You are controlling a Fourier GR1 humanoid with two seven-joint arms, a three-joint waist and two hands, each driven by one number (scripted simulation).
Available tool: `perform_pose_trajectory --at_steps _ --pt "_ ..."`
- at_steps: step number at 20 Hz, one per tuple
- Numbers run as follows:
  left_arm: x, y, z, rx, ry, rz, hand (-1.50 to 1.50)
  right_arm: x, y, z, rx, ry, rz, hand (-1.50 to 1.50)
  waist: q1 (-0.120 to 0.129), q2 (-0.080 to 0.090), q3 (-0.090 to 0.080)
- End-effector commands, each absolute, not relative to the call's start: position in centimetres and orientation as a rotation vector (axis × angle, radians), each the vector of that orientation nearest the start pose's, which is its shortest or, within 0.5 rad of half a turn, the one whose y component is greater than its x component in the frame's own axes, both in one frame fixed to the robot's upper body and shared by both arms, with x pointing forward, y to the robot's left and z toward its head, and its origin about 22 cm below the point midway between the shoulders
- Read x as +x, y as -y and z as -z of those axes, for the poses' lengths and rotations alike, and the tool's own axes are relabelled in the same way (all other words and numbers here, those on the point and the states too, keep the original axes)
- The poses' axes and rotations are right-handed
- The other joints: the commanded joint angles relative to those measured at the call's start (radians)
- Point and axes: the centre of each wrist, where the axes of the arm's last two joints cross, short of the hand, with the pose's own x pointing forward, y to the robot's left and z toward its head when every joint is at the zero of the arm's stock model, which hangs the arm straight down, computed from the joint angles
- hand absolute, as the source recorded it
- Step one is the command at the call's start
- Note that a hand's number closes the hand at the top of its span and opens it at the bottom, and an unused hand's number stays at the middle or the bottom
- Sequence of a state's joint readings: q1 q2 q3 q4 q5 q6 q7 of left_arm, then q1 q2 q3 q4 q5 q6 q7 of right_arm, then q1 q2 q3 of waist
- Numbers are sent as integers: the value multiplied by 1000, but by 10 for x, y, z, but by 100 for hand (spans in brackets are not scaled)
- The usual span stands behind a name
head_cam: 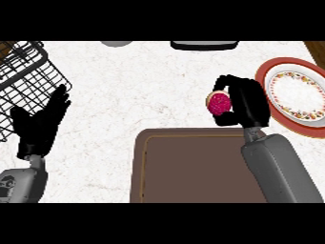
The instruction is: Pick the cupcake from the tray and place it in the plate
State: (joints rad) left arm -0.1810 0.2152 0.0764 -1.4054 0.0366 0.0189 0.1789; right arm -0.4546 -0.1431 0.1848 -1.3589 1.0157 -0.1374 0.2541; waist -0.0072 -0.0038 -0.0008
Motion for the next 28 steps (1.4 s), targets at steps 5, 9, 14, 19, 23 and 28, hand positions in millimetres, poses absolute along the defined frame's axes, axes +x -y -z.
perform_pose_trajectory --at_steps 5,9,14,19,23,28 --pt "279 -271 -16 168 1408 74 0 330 191 -103 -1238 1572 -526 150 4 2 1" --pt "301 -281 -24 180 1411 75 0 337 243 -118 -1208 1544 -436 150 0 4 1" --pt "281 -274 -17 182 1410 74 0 345 292 -100 -1199 1514 -330 150 9 4 1" --pt "288 -291 -12 168 1413 86 0 366 356 -84 -1260 1453 -296 150 17 10 1" --pt "284 -292 -27 158 1425 92 0 357 397 -58 -1280 1364 -386 150 32 12 3" --pt "287 -281 -6 161 1411 89 0 365 424 -67 -1154 1254 -493 150 31 14 2"
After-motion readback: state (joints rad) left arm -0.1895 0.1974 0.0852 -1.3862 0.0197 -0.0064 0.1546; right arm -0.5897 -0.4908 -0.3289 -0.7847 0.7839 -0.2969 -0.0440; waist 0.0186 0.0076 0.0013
